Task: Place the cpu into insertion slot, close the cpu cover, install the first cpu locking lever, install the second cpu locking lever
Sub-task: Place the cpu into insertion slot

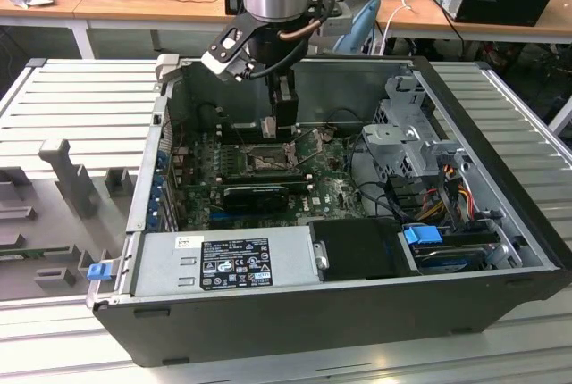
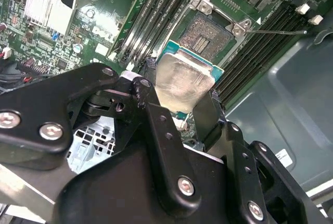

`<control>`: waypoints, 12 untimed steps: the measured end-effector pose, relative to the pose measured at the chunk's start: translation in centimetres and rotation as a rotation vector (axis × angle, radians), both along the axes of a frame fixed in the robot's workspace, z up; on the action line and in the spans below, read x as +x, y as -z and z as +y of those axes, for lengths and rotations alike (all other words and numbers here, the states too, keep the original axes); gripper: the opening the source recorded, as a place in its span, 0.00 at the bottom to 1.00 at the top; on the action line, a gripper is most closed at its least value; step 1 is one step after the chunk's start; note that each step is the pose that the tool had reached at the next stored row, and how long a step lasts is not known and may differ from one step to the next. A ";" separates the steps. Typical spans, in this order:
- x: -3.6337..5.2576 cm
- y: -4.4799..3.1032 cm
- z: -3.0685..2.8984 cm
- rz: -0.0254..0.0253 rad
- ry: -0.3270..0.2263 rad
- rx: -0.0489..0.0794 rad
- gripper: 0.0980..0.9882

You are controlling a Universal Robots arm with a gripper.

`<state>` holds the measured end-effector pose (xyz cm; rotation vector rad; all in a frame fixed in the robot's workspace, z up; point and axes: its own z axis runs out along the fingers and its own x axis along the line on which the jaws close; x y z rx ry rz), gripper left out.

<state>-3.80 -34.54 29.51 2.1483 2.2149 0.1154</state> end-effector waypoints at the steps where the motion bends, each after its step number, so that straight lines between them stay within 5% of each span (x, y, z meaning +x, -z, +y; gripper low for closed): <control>1: 0.00 0.07 0.00 0.0000 0.000 0.000 0.48; 12: 0.01 2.12 0.03 0.0023 0.000 0.000 0.48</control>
